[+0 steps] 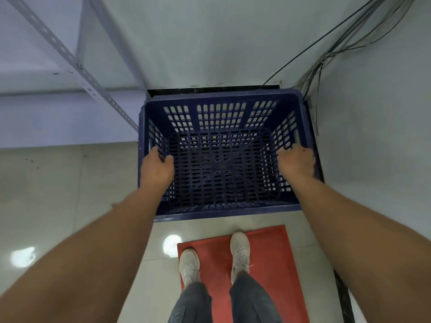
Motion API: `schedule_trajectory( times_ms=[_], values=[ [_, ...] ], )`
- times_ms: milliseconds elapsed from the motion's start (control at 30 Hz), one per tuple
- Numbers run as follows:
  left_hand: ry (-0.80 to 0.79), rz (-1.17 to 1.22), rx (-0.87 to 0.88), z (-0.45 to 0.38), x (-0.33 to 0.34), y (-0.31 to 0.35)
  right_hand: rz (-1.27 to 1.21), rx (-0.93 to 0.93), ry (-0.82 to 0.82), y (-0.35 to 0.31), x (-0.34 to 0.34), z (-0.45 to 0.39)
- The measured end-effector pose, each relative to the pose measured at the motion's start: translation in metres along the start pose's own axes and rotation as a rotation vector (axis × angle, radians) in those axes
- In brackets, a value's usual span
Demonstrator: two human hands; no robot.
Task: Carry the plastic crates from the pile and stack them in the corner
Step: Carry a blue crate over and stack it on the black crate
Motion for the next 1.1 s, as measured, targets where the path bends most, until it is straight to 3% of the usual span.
schedule_trajectory(
  times_ms=[267, 500, 767, 1100],
  values=[
    [-0.155, 0.031, 0.226, 0.066, -0.039, 0.027, -0.239, -0.045, -0.048, -0.002, -0.043, 0.1],
    [-0.337, 0.06, 0.323, 0.118, -0.065, 0.023, -0.42, 0.036, -0.042, 0.025, -0.076, 0.186],
    [-0.503, -0.014, 0.417, 0.179, -0.056, 0.016, -0.575, 0.232, 0.1, 0.092, -0.095, 0.246],
    [-0.72, -0.09, 0.66, 0.319, -0.044, -0.009, -0.75, 0.448, 0.283, 0.219, -0.106, 0.367]
  ],
)
Point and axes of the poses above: each hand's wrist, its own z-axis away from the middle knuckle, its own x-axis out of the palm, y = z × x, the point moved 3 cm from there along -z, towards the middle knuckle, and after that the axes turned 11 degrees about y, right-handed, at the moved point
